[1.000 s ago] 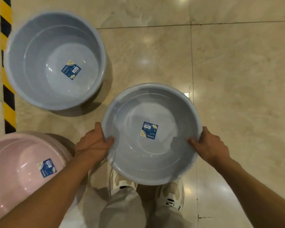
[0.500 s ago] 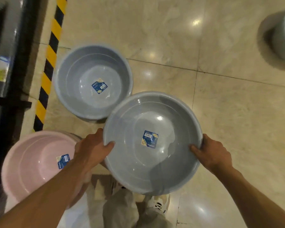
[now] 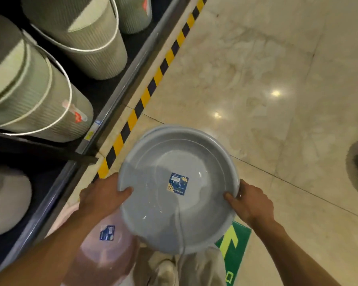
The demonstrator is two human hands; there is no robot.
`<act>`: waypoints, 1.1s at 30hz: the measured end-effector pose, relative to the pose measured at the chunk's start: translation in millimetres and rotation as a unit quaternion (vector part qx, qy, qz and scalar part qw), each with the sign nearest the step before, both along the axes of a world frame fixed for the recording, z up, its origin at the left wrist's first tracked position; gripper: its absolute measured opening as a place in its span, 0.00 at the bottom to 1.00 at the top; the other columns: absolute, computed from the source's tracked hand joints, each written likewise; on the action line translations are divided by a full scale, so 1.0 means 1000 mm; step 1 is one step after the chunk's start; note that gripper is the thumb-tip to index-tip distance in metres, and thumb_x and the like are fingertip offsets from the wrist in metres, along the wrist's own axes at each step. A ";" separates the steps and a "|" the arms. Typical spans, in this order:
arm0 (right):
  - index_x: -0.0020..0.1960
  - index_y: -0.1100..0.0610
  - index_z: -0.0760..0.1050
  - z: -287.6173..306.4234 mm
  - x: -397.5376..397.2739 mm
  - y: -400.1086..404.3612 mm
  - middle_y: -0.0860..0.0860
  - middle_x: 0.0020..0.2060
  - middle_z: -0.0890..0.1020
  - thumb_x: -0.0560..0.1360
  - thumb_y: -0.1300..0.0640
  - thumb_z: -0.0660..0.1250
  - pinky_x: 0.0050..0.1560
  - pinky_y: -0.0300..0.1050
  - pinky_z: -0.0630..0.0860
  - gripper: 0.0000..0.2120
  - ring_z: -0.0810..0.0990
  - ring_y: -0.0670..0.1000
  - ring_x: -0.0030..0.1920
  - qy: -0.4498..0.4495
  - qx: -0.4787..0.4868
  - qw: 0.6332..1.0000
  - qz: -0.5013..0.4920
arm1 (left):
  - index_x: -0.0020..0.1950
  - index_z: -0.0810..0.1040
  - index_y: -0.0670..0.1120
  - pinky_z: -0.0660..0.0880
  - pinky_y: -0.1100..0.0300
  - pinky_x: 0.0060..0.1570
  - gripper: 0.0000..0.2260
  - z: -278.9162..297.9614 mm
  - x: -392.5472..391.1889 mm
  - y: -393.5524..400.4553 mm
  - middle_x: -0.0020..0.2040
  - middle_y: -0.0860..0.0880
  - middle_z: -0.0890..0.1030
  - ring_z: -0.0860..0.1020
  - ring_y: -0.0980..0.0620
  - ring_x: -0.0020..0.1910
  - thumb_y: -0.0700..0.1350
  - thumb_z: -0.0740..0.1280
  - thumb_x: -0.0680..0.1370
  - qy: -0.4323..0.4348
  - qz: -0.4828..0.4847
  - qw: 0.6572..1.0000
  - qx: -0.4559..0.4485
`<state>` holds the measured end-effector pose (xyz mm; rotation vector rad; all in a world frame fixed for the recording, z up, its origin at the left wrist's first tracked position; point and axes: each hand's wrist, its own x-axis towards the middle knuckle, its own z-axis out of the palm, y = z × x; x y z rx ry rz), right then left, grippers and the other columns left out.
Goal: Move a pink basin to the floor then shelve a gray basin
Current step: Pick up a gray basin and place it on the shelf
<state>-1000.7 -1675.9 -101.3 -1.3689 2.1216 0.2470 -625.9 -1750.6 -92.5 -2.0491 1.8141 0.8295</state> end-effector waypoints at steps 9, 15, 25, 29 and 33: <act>0.54 0.46 0.73 -0.110 0.011 -0.099 0.47 0.37 0.78 0.70 0.35 0.59 0.39 0.48 0.79 0.19 0.77 0.52 0.37 0.012 0.004 0.998 0.066 | 0.67 0.75 0.52 0.77 0.45 0.56 0.24 -0.096 0.003 -0.048 0.59 0.45 0.82 0.80 0.41 0.56 0.62 0.67 0.76 -0.008 0.077 0.997 0.017; 0.55 0.48 0.69 -0.173 0.016 -0.115 0.46 0.36 0.76 0.72 0.39 0.61 0.35 0.46 0.75 0.17 0.75 0.50 0.34 0.007 0.031 0.998 0.050 | 0.74 0.68 0.52 0.78 0.42 0.56 0.29 -0.165 0.000 -0.055 0.61 0.45 0.81 0.80 0.40 0.59 0.59 0.70 0.76 0.056 0.115 0.991 0.040; 0.53 0.51 0.61 -0.213 0.030 -0.110 0.49 0.40 0.75 0.79 0.49 0.62 0.32 0.47 0.73 0.11 0.74 0.49 0.33 -0.095 0.015 0.991 -0.096 | 0.68 0.69 0.45 0.78 0.43 0.52 0.22 -0.205 -0.016 -0.054 0.58 0.39 0.80 0.79 0.36 0.55 0.52 0.70 0.79 0.089 0.238 0.965 0.064; 0.61 0.56 0.67 -0.184 0.019 -0.105 0.50 0.42 0.75 0.79 0.52 0.64 0.33 0.46 0.69 0.14 0.73 0.52 0.35 -0.112 -0.033 0.986 -0.123 | 0.66 0.73 0.43 0.80 0.47 0.47 0.19 -0.179 -0.029 -0.054 0.56 0.42 0.82 0.80 0.40 0.50 0.50 0.70 0.79 0.111 0.246 0.963 0.019; 0.66 0.53 0.70 -0.115 -0.007 -0.099 0.44 0.43 0.77 0.78 0.55 0.66 0.41 0.48 0.75 0.17 0.77 0.52 0.41 -0.158 -0.113 0.959 -0.205 | 0.66 0.75 0.46 0.69 0.65 0.34 0.16 -0.116 -0.059 -0.062 0.45 0.53 0.80 0.76 0.58 0.37 0.46 0.71 0.79 0.164 0.249 0.952 -0.070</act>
